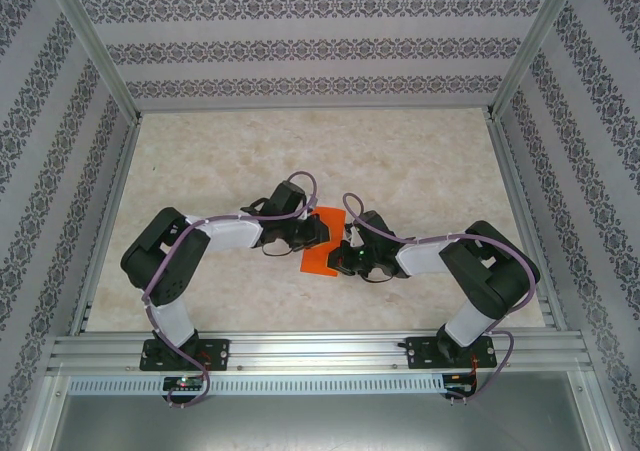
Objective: Fold a paper plane with a square sheet of paper (pick it up from the middle)
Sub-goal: Fold the triangle a second time at the center of the table.
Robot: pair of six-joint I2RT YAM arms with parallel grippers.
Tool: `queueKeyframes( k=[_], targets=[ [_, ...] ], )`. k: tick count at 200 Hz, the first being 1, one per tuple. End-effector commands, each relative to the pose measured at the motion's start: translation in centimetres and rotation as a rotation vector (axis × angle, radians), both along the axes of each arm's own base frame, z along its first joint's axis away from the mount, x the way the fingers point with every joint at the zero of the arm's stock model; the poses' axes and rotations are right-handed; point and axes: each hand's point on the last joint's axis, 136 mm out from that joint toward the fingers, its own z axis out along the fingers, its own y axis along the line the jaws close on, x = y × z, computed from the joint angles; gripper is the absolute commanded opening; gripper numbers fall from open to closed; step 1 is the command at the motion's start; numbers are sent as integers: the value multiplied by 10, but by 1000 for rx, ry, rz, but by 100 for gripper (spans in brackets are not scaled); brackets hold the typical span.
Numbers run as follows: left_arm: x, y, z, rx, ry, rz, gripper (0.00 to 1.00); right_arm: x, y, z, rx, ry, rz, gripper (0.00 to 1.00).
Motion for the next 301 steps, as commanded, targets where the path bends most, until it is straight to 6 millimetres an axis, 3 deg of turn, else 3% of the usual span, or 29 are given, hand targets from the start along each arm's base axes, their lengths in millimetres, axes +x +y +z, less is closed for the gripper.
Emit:
queueKeyframes(
  k=[1,77,126,200,224,263,301],
  targets=[
    [-6,6,-21,41,43,29,11,-12,-15,-28,-97,58,-24,4],
    [-10,18,-51,104,69,47,8,-17,-19,-32,-116,74,-20,3],
    [13,35,-42,156,18,98,9,-25,-25,-32,-144,80,-1,1],
    [39,57,-45,151,28,150,9,-31,-27,-33,-142,96,26,1],
    [40,60,-39,141,20,146,10,-26,-22,-29,-129,83,31,2],
    [40,62,-11,144,-41,119,13,-19,-16,-22,-112,69,33,4],
    [27,43,18,68,-83,49,15,-6,-8,-4,-83,22,17,10]
  ],
)
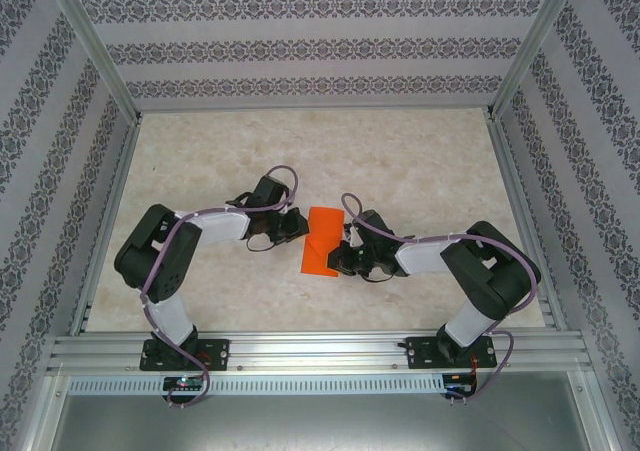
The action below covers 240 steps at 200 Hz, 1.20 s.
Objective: Fold a paper plane with a square sheet of paper (pick it up from the middle)
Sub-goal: Fold the triangle a second time at the center of the table.
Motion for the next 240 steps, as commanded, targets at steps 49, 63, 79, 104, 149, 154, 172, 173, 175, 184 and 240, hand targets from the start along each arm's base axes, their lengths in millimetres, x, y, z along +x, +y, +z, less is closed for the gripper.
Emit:
queueKeyframes(
  k=[49,63,79,104,149,154,172,173,175,184,240],
  targets=[
    [-20,-32,10,-45,-23,-129,14,10,4,27,-9,-49,-4,19],
    [-19,-34,1,-47,-7,-128,14,13,6,39,10,-76,-6,26],
    [-19,-35,-6,-44,12,-126,14,16,1,51,-3,-124,-18,33],
    [-19,-34,-11,-34,18,-125,14,23,-30,46,-107,-143,-97,42],
    [-21,-33,-15,-25,24,-132,14,30,-33,43,-82,-132,-127,45],
    [-21,-32,-16,-22,28,-132,14,31,-32,42,-78,-132,-127,45],
    [-21,-31,-15,-16,24,-133,14,35,-27,39,-64,-122,-129,45],
    [-21,-31,-15,-16,24,-134,14,35,-27,39,-63,-121,-128,45],
    [-21,-31,-15,-16,23,-133,14,36,-26,39,-62,-121,-127,45],
    [-21,-31,-15,-16,23,-134,14,38,-24,37,-60,-115,-128,45],
    [-22,-31,-13,-15,18,-140,14,45,-15,29,-48,-100,-120,45]
  ],
)
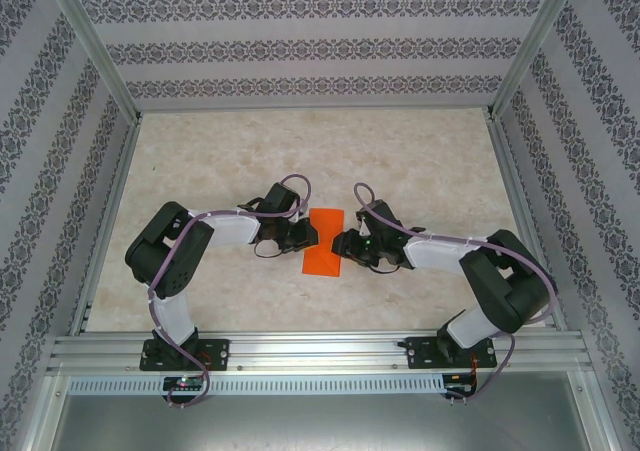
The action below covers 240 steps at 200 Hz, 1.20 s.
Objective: Fold a paper plane with a square sheet of paper (pick it up from the middle)
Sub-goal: Fold the triangle a second time at the center of the table.
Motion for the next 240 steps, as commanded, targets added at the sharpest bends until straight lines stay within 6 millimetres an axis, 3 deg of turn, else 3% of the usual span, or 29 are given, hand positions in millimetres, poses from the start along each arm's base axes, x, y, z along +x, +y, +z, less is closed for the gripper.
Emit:
queueKeyframes(
  k=[1,128,172,217,240],
  targets=[
    [3,-6,7,-15,-36,-31,14,15,14,13,58,-40,3,45],
    [2,-4,5,-4,-33,-31,14,10,9,-4,29,-5,-17,42],
    [3,-3,8,-1,-41,-31,15,13,19,12,102,-42,-9,37],
    [7,2,19,33,-81,-31,17,17,-2,9,6,-60,-50,39],
    [9,6,27,54,-107,-25,19,21,-2,11,14,-68,-51,42]
  ],
)
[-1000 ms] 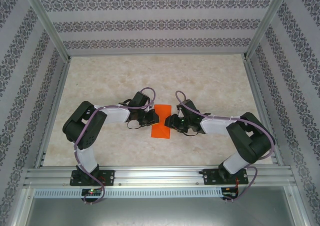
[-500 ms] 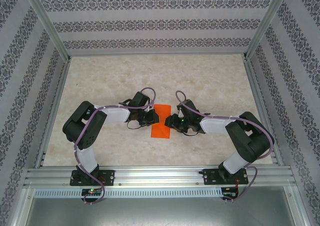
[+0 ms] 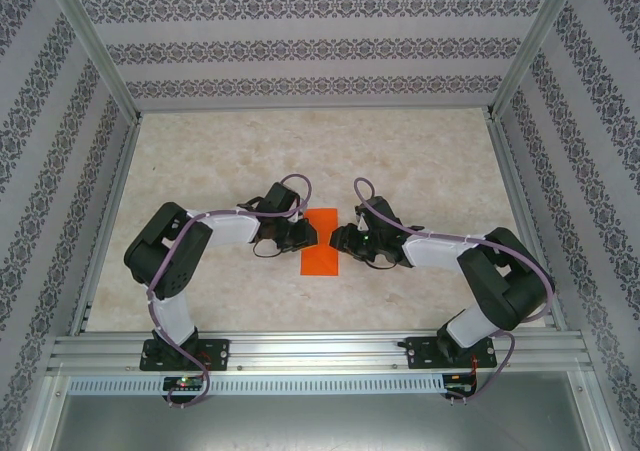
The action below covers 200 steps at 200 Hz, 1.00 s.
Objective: Fold a paper plane with a square sheet of paper (pick it up from the middle)
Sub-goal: Fold the triangle a second time at the center of the table, then turn over the paper at the center of the table.
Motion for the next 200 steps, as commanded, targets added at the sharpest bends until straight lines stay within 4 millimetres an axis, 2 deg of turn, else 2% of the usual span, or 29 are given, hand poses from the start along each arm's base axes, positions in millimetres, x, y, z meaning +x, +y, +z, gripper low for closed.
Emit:
queueKeyframes(
  k=[1,27,89,129,200],
  targets=[
    [8,1,26,16,-83,-16,19,6,-8,1,-27,-26,-17,42],
    [8,3,26,31,-84,-13,20,10,-5,3,-19,-34,-8,43],
    [3,9,1,77,-33,-5,19,10,8,-7,18,-2,35,44],
    [3,10,-9,95,-17,-4,19,7,16,-9,47,7,56,43],
    [2,10,-15,100,-5,-9,19,4,19,-7,72,4,59,41]
  ],
)
